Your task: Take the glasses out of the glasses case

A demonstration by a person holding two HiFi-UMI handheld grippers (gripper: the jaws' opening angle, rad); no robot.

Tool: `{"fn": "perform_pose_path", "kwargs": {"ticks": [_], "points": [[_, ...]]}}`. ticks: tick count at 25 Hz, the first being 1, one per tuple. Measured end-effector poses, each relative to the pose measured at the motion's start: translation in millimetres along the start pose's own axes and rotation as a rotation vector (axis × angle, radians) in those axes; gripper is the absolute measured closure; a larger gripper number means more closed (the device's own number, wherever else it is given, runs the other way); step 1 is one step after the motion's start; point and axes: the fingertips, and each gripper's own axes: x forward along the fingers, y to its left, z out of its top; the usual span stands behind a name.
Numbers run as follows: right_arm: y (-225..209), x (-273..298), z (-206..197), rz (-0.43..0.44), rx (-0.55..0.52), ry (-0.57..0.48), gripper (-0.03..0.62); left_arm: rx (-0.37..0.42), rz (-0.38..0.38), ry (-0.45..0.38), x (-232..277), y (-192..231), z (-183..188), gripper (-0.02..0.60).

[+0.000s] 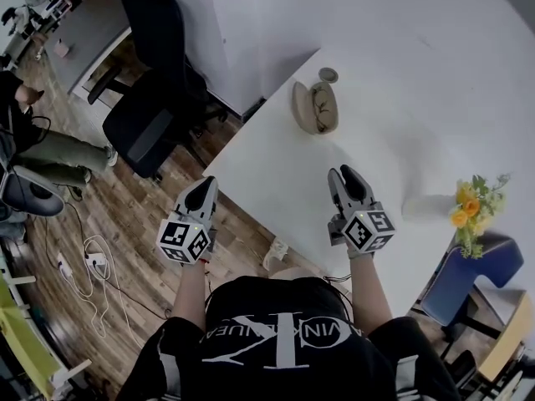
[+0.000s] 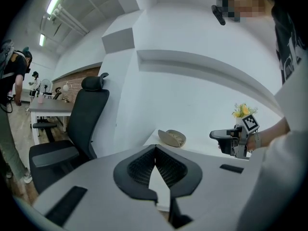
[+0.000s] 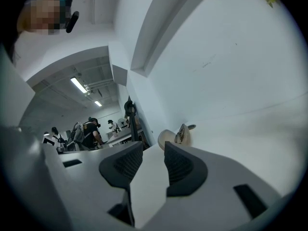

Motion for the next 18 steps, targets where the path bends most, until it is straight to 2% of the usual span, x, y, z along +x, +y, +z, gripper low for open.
{"fn": "perform_pose_path", "kwargs": {"ticks": [12, 18], "points": [[-14, 26, 1, 0.012, -0.008, 0.014, 0.468, 0.016, -0.063, 0.022, 48, -10, 3, 0.566], [-18, 29, -1, 0.014, -0.025, 0.030, 0.468, 0.009, -0.094, 0.047, 60, -19, -7, 0.566]]}}
